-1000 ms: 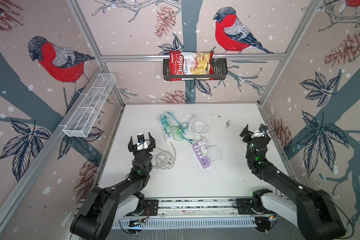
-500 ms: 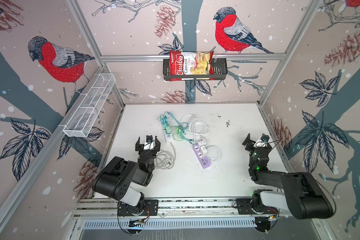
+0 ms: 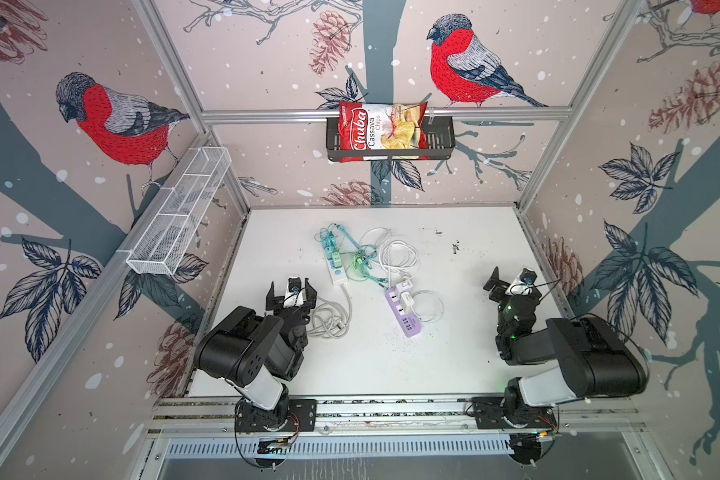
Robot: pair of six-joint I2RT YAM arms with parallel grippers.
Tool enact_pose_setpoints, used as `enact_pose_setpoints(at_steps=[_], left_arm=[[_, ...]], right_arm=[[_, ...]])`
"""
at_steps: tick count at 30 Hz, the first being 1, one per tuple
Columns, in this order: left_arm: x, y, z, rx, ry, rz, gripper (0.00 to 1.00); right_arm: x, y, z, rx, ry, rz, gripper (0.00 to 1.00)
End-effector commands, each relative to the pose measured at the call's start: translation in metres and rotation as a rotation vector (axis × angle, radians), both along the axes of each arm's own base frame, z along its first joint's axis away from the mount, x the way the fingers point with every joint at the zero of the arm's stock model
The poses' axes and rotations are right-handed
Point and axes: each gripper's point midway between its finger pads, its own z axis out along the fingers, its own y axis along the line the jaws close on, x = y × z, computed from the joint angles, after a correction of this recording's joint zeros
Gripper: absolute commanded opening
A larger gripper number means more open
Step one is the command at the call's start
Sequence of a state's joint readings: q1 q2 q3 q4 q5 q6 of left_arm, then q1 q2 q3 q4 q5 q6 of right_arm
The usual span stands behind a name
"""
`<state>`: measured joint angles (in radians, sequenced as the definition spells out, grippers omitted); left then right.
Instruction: Insert the plug
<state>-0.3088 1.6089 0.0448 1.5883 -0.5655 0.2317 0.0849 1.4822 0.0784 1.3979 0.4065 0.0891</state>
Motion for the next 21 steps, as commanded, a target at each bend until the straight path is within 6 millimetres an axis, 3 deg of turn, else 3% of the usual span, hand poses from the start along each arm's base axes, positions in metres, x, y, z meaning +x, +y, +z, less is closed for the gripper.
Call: enact_pose_setpoints(at_steps=[1,5,21], left_arm=[[-0.006,0.004,0.044,-0.080,-0.198,0.013,0.98],[-0.005,0.004,0.034,-0.133,-0.180,-0.043,0.99],[-0.001,0.008,0.035,-0.135,-0.185,-0.038,0.98]], right_arm=[[-0.001,-0.003,0.018,0.029,-0.087,-0.022,0.99],[0.014,-0.003,0.012,0.018,-0.028,-0.042,1.00],[0.018,0.005,0.011,-0.017,-0.011,-0.040,0.99]])
